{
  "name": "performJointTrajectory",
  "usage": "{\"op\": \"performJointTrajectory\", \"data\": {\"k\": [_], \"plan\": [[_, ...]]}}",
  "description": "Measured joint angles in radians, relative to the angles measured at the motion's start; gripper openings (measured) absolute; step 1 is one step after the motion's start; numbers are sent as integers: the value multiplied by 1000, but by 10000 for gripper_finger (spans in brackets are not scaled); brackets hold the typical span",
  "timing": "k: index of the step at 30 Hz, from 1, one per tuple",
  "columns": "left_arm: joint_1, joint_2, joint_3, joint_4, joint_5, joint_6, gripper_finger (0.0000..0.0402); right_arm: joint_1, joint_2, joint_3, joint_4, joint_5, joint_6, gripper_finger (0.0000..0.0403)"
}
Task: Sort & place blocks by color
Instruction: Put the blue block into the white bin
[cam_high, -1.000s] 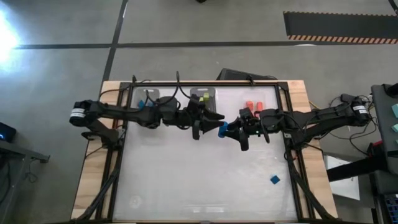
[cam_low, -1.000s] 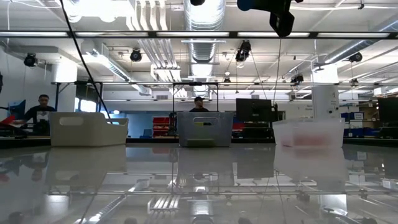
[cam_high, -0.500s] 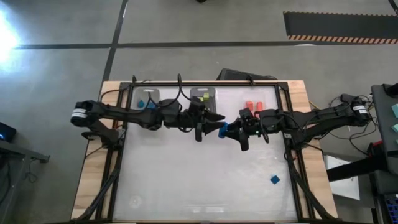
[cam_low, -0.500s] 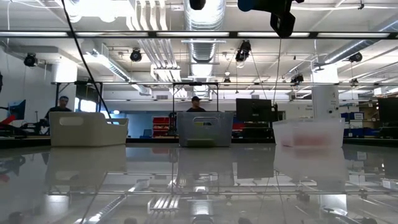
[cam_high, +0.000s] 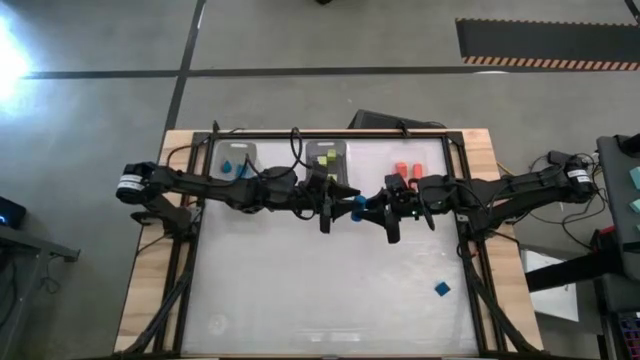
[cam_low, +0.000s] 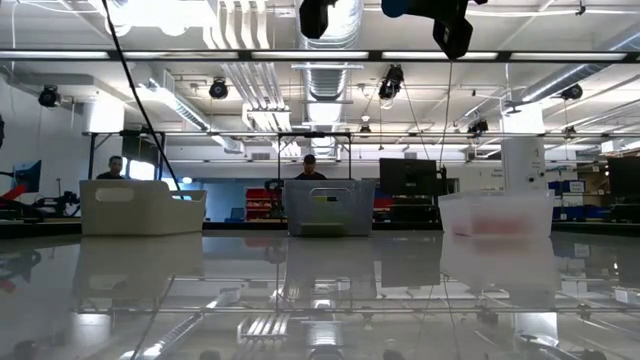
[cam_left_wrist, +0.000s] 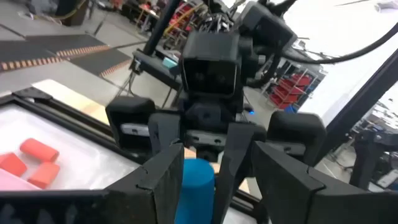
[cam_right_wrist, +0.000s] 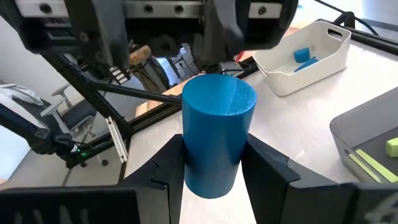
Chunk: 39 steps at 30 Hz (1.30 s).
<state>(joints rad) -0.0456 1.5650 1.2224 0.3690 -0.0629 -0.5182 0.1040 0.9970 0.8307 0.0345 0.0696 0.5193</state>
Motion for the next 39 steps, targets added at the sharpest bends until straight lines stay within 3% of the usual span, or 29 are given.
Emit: {"op": "performJointTrajectory", "data": {"k": [8, 15, 20, 27, 39], "plan": [[0, 0, -1, -32, -19, -7, 178, 0, 1, 0, 0, 1, -8, 117], [4, 10, -5, -52, -20, -14, 220, 0, 1, 0, 0, 1, -7, 117], [11, 19, -6, -41, 8, -26, 228, 0, 1, 0, 0, 2, -7, 117], [11, 19, -12, -40, 9, -27, 225, 0, 1, 0, 0, 2, -7, 117], [13, 19, -20, -38, 12, -47, 182, 0, 1, 0, 0, 2, 4, 117]]}}
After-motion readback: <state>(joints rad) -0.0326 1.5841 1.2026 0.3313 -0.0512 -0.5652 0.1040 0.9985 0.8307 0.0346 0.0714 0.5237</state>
